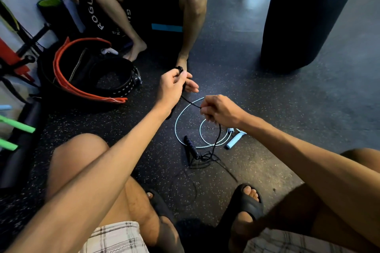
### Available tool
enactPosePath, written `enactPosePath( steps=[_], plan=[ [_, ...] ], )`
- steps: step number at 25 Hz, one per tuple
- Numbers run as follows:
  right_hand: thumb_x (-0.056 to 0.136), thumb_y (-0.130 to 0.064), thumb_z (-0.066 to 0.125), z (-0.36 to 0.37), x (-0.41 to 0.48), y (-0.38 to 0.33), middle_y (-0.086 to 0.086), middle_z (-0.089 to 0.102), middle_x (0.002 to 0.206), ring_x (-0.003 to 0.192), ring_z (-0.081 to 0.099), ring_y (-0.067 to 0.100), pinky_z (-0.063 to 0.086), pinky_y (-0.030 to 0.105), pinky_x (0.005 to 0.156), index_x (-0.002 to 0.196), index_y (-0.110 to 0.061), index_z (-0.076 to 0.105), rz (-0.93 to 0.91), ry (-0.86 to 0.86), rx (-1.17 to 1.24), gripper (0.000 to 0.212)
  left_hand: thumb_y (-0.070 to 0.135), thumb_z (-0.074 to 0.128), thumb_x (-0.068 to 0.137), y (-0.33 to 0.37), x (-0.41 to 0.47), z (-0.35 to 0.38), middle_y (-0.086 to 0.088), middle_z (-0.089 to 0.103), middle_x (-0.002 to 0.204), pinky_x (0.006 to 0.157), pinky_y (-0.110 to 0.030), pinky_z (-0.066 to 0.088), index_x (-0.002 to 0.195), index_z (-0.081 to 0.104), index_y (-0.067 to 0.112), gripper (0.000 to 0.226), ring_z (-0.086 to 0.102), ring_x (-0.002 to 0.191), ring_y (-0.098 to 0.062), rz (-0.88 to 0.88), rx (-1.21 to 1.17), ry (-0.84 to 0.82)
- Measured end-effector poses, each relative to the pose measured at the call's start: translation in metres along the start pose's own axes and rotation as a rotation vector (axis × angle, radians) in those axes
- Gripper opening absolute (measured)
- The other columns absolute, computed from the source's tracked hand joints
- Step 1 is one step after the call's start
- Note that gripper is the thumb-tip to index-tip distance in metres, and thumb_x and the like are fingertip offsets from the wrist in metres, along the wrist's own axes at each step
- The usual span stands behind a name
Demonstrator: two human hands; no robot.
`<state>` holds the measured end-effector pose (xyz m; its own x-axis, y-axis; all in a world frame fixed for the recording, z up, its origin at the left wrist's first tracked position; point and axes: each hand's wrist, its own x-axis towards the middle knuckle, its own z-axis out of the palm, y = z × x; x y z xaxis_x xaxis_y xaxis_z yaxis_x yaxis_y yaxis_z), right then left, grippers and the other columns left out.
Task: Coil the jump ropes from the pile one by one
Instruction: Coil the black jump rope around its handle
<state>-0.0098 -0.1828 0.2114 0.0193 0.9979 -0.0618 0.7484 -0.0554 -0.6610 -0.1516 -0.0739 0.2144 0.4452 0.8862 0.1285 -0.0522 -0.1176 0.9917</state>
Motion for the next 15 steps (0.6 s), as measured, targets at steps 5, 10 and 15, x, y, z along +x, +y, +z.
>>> enactPosePath(
  steps=[5, 10, 15],
  plan=[
    [0.094, -0.006, 0.052, -0.016, 0.001, -0.013, -0.012, 0.049, 0.056, 0.049, 0.046, 0.004, 0.033, 0.011, 0.051, 0.081, -0.007, 0.064, -0.127, 0.199, -0.086, 0.018, 0.017, 0.043, 0.101, 0.004, -0.005, 0.001, -0.013, 0.067, 0.063, 0.058, -0.029, 0.051, 0.086, 0.065, 0.000, 0.031, 0.063, 0.051, -0.020, -0.005, 0.372, -0.194],
    [0.095, -0.013, 0.056, -0.032, 0.003, -0.016, -0.015, 0.047, 0.054, 0.049, 0.046, 0.001, 0.031, 0.014, 0.053, 0.078, -0.010, 0.061, -0.160, 0.331, -0.089, 0.018, 0.020, 0.032, 0.106, 0.007, -0.009, 0.006, -0.001, 0.038, 0.044, 0.043, -0.025, 0.024, 0.074, 0.061, 0.004, 0.046, 0.030, 0.037, -0.013, -0.178, 0.188, -0.468],
    [0.092, -0.039, 0.062, -0.041, 0.008, -0.005, 0.004, 0.057, 0.059, 0.050, 0.042, 0.013, 0.038, 0.027, 0.052, 0.078, -0.012, 0.052, -0.009, 0.415, 0.001, 0.033, 0.030, 0.034, 0.105, 0.014, -0.012, 0.007, 0.007, 0.023, 0.043, 0.047, -0.027, 0.020, 0.072, 0.052, 0.008, 0.043, 0.018, 0.039, -0.010, -0.316, -0.142, -0.550]
  ],
)
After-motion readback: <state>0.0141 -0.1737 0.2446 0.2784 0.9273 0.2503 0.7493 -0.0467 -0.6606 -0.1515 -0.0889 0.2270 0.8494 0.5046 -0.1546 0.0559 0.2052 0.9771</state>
